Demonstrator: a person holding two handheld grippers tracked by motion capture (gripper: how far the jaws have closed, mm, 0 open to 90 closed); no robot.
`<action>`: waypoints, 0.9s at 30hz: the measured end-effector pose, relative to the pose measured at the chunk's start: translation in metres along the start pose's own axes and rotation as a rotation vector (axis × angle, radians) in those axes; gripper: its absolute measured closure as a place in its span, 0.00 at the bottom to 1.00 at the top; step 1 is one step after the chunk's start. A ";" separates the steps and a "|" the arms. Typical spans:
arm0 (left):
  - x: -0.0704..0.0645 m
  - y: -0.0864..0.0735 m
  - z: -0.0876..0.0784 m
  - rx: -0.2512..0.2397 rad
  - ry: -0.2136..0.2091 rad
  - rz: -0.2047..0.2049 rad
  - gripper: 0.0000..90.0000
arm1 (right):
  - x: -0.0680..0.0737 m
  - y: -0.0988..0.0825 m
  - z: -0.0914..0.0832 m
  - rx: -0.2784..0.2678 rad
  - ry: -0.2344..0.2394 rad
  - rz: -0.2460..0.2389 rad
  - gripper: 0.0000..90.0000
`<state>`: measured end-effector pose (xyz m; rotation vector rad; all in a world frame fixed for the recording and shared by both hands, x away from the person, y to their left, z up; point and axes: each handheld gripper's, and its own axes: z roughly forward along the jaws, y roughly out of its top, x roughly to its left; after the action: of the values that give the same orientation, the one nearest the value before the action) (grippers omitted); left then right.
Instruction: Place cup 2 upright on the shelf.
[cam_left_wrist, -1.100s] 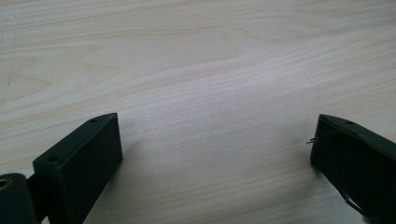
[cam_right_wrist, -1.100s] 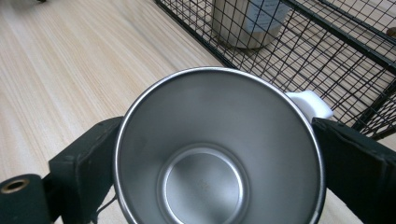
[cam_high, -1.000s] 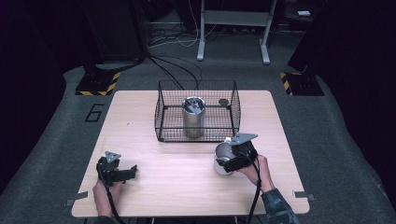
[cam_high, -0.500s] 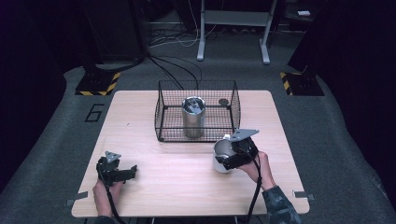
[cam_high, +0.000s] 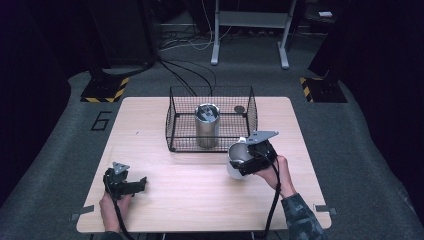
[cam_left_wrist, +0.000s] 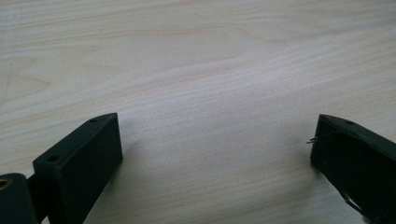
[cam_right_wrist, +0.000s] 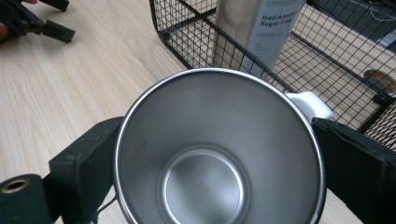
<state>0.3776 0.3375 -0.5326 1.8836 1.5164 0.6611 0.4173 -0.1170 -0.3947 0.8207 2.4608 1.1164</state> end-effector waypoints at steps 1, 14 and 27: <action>0.000 0.000 0.000 -0.001 -0.001 -0.002 0.02 | -0.002 0.004 -0.001 -0.006 0.002 -0.005 0.07; 0.000 0.000 0.000 0.000 0.000 0.000 0.02 | -0.011 0.027 -0.006 -0.011 -0.009 -0.018 0.07; 0.000 0.000 0.000 -0.001 0.000 -0.001 0.02 | -0.025 0.047 -0.006 -0.011 -0.031 -0.023 0.07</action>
<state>0.3777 0.3374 -0.5327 1.8818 1.5169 0.6616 0.4517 -0.1112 -0.3540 0.7982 2.4304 1.1004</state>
